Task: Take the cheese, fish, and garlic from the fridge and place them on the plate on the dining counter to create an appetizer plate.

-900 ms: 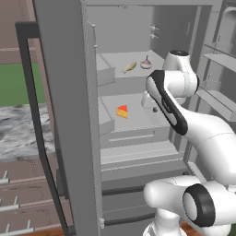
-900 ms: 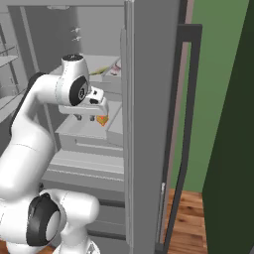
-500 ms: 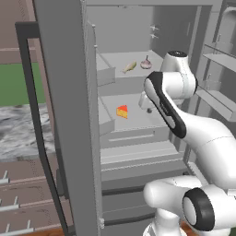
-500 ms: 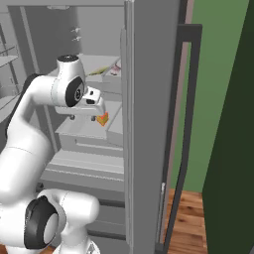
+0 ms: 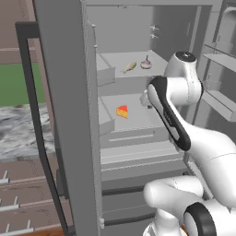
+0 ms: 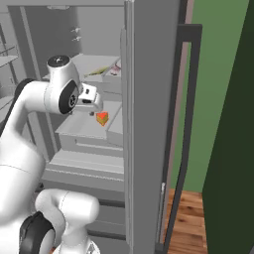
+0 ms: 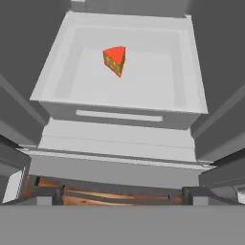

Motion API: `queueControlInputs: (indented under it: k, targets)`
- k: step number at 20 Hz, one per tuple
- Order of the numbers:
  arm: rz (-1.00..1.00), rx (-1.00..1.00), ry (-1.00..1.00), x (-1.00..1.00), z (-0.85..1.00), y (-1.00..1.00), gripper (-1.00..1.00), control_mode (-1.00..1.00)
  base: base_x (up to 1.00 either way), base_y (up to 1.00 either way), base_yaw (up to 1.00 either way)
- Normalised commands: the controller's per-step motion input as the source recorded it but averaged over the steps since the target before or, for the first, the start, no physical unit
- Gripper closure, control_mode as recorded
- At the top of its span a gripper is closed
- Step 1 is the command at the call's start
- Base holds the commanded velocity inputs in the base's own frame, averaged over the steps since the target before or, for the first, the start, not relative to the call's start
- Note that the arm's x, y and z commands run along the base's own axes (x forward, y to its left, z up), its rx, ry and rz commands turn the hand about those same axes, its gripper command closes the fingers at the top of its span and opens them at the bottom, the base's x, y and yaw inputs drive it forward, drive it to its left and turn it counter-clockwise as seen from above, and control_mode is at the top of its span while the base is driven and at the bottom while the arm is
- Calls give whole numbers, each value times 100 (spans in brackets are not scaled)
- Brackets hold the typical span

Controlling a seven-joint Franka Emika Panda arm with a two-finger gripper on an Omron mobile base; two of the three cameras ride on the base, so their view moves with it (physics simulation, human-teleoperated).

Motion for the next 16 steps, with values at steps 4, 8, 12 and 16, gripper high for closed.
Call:
queueControlInputs:
  k: [4, 8, 12, 16]
  targets:
    - [0, 0, -5, 22, 45, 6, -100, -100, 0, 0, 0]
    - [-1, 0, 0, 29, 37, 6, -100, -100, 0, 0, 0]
    - [-3, 0, 0, 44, 31, 0, -100, -100, 0, 0, 0]
    - [-9, 0, 0, 44, 19, 0, -100, -100, 0, 0, 0]
